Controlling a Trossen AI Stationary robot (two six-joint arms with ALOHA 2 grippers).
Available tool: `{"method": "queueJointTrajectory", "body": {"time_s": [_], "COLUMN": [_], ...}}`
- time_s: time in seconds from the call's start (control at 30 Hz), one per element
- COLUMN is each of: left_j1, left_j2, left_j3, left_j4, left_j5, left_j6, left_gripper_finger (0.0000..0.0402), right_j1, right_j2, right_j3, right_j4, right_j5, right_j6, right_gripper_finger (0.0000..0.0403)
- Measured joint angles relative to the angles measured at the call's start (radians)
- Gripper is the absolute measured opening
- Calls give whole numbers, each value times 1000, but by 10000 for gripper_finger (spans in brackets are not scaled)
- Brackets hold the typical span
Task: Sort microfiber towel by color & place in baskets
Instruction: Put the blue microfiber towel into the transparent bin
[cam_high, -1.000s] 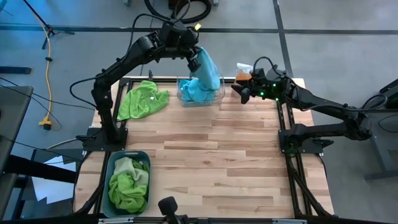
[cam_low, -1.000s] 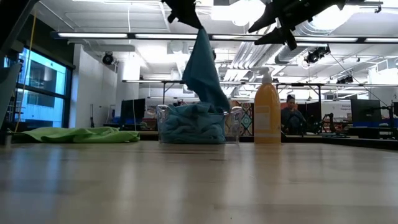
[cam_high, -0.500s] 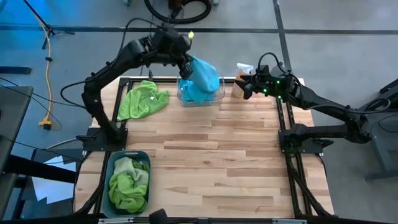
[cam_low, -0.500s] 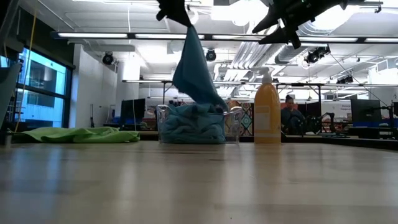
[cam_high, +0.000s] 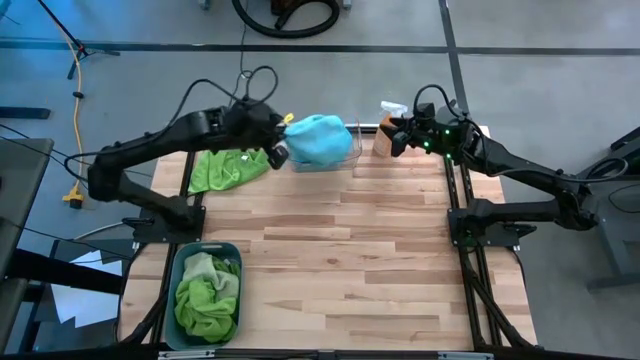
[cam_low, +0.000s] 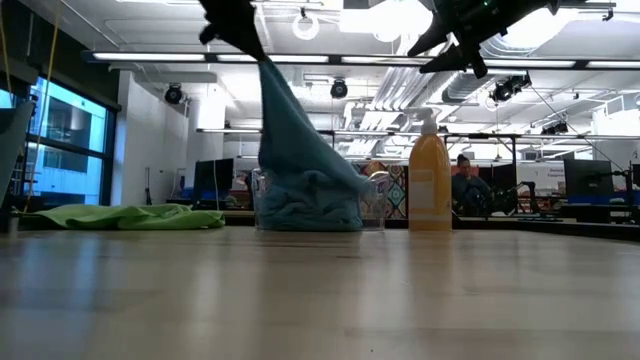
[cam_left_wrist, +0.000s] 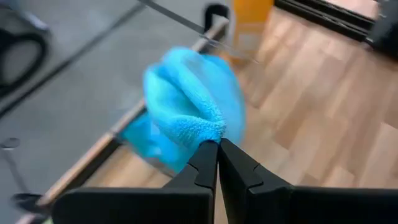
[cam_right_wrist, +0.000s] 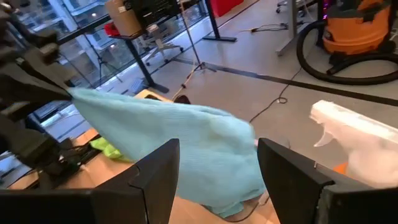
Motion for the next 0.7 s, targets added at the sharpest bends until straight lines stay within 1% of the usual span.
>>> {"method": "queueJointTrajectory", "body": {"time_s": [0.07, 0.17, 0.23, 0.33, 0.47, 0.57, 0.7], "left_j1": [-7, 17, 44, 81, 108, 116, 122], "left_j2": [-16, 0, 38, 135, 301, 426, 550], "left_j3": [11, 47, 71, 115, 208, 276, 345], "left_j4": [-1, 43, 91, 173, 253, 269, 272], "left_j5": [-45, -35, -16, 31, 106, 117, 116], "left_j6": [15, 82, 129, 201, 291, 346, 342], "left_gripper_finger": [0, 0, 0, 0, 0, 0, 0], "right_j1": [0, 0, 0, 0, 0, 0, 0], "right_j2": [0, 0, 0, 0, 0, 0, 0], "right_j3": [0, 0, 0, 0, 0, 0, 0], "right_j4": [0, 0, 0, 0, 0, 0, 0], "right_j5": [12, 20, 20, 20, 20, 19, 16], "right_j6": [0, 1, 11, 20, 46, 64, 75], "right_gripper_finger": [216, 216, 216, 216, 216, 216, 216]}}
